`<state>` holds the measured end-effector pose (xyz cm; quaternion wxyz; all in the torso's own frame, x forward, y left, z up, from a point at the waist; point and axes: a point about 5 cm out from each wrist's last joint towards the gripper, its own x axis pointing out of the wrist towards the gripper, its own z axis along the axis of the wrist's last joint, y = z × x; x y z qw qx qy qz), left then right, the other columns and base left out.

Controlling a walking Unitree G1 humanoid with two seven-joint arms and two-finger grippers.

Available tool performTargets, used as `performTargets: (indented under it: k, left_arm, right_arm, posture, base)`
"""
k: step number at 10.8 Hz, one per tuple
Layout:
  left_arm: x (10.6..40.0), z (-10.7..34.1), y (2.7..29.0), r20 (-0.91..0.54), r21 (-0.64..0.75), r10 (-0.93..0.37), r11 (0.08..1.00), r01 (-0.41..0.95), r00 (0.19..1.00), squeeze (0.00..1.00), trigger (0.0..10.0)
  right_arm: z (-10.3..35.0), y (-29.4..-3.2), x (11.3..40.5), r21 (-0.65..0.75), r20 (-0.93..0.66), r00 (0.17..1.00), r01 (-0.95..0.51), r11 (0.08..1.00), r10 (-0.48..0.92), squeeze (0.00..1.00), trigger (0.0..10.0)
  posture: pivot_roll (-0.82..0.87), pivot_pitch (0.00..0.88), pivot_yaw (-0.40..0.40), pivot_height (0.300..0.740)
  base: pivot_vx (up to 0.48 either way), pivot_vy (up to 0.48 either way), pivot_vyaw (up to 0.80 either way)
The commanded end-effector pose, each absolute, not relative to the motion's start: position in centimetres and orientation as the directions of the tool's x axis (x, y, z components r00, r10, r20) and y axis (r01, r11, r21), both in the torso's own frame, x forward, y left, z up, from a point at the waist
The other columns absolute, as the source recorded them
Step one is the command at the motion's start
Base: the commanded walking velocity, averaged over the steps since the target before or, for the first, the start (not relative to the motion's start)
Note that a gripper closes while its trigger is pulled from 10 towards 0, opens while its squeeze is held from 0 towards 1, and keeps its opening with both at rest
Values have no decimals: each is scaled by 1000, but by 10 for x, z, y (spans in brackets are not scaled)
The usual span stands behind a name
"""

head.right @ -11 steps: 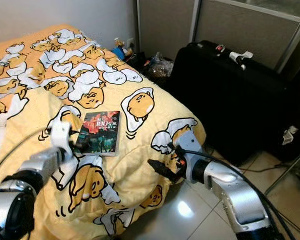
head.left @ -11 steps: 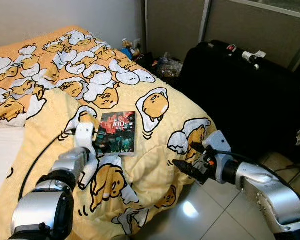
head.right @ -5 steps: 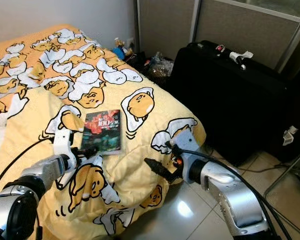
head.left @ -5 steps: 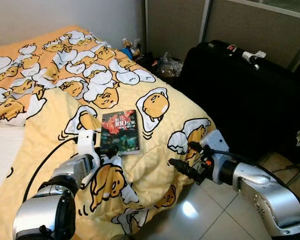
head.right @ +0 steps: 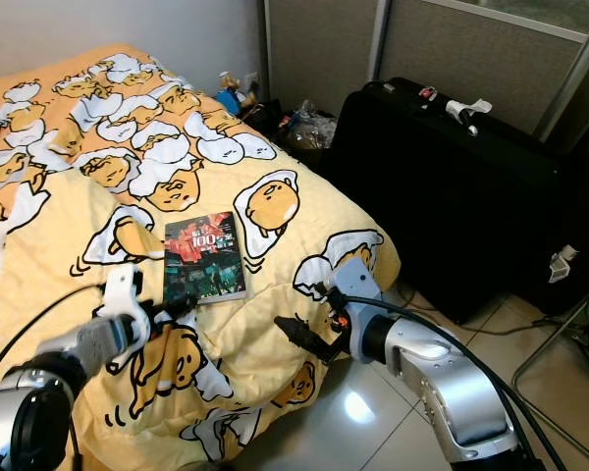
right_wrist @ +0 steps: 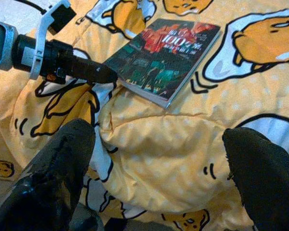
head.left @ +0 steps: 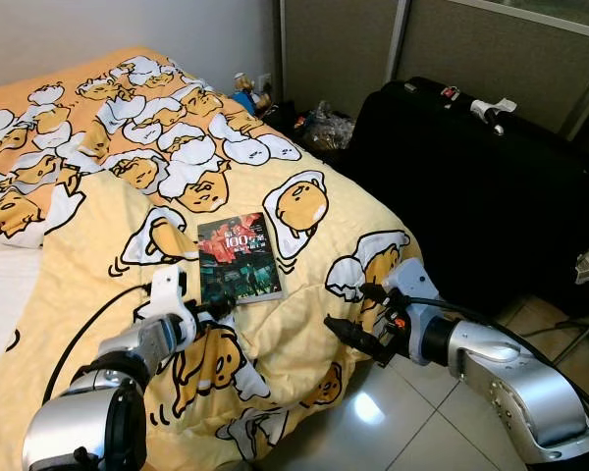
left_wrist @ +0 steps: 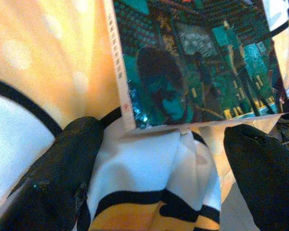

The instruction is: Clean up the room

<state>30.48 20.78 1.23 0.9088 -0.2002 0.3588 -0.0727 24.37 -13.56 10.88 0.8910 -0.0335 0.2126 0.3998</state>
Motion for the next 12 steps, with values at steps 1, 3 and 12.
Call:
performTargets:
  k: [1,3,12]
  left_arm:
    - [300,8,207,-634,-426,-282,905,-20,720,0,10000]
    - [312,19,199,-540,-520,-315,854,-15,780,0,10000]
    - [319,21,168,-529,-533,-357,846,26,770,0,10000]
  right_arm:
    - [117,-129,242,102,-385,579,-747,657,719,0,10000]
    - [118,-129,241,105,-387,581,-744,660,716,0,10000]
    - [119,-123,236,108,-399,584,-735,669,707,0,10000]
  posture:
    - [-149,13,71,740]
    - [-158,35,74,740]
    - [-197,67,71,740]
  base:
    - [0,0,0]
    - [0,0,0]
    - [0,0,0]
